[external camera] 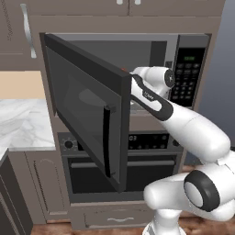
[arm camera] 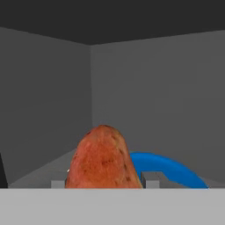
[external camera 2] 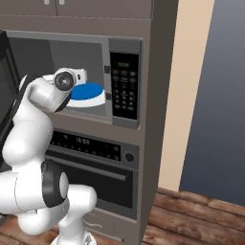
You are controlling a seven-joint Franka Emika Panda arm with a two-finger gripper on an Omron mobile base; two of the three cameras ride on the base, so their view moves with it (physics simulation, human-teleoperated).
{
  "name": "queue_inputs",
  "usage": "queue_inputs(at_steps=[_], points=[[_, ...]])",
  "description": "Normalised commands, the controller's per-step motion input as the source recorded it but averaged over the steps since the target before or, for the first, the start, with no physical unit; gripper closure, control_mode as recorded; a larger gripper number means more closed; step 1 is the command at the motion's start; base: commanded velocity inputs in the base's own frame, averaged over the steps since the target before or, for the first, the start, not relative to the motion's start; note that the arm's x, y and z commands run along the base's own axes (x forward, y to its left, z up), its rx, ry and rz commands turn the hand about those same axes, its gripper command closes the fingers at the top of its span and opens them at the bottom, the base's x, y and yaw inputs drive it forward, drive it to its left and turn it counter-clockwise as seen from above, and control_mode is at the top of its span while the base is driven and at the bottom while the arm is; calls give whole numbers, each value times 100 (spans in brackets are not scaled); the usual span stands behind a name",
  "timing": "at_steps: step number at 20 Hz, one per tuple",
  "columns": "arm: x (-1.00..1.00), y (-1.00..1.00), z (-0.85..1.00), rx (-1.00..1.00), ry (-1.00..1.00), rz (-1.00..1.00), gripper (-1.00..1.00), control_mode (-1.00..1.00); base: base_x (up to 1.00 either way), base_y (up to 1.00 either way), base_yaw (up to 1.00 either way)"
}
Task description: Pick the sweet potato from the counter and place it in the microwave. Then turn on the microwave.
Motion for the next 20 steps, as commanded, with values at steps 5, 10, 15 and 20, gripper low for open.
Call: queue_inputs(at_steps=[5,10,15,20], points=[[13,0,0,-12,1,0,100,-100,0,0,0],[15,0,0,-12,0,0,100,-100,0,0,0],[13,0,0,-7,3,0,100,-100,0,0,0],[14,0,-6,-1,4,0,100,-100,0,0,0]])
